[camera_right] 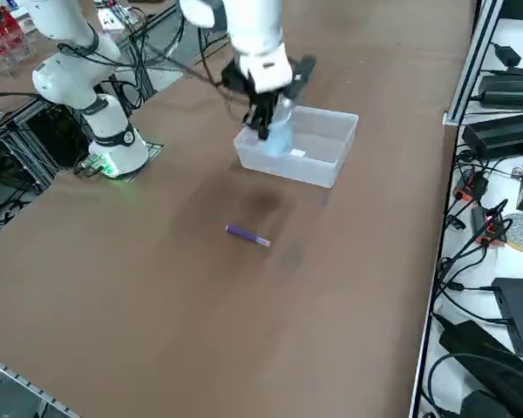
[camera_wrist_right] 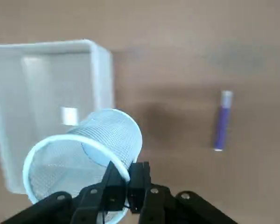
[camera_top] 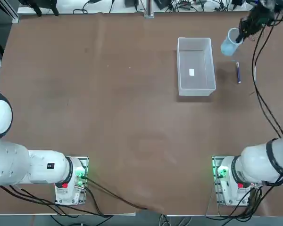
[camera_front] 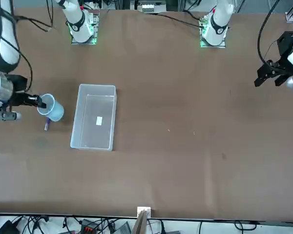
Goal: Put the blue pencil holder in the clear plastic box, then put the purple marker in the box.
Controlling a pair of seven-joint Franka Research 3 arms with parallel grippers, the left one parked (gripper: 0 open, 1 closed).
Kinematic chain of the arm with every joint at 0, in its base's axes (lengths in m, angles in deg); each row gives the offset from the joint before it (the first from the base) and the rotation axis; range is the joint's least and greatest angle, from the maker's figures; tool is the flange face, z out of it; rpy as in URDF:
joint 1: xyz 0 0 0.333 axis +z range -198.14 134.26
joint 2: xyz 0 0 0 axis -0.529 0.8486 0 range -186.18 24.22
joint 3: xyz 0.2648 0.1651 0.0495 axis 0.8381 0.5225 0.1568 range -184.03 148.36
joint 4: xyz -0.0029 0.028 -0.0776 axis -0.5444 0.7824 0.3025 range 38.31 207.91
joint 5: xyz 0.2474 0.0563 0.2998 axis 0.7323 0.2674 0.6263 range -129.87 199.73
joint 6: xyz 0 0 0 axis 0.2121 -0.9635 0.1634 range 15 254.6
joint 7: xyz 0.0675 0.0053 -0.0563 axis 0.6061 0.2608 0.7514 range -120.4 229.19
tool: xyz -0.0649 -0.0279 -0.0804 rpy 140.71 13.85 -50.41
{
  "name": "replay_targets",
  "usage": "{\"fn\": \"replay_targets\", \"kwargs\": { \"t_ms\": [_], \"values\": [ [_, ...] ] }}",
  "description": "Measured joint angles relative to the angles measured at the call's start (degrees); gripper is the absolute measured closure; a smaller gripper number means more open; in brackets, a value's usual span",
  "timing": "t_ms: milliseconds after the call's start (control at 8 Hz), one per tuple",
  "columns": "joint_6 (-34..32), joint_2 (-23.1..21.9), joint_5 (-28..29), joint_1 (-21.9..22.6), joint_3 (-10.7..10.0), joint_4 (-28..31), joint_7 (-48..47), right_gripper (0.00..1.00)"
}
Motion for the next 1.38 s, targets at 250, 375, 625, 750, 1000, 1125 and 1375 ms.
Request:
{"fn": "replay_targets", "kwargs": {
  "t_ms": [250,375,625,750,1000,1125,1375],
  "values": [
    [0.0,0.8,0.5,6.4,0.4,0.0,-7.6,0.94],
    [0.1,1.3,0.5,9.6,0.5,0.1,-9.8,0.94],
    [2.2,2.7,0.5,13.1,0.5,1.1,-11.1,0.94],
    [4.3,3.9,0.5,14.4,0.5,1.8,-11.1,0.94],
    [9.0,7.6,0.5,17.1,0.5,2.5,-11.1,0.94],
    [11.1,9.6,0.5,18.4,0.5,2.6,-11.1,0.94],
    [14.3,12.6,0.5,19.5,0.5,2.7,-11.1,0.94]
  ]
}}
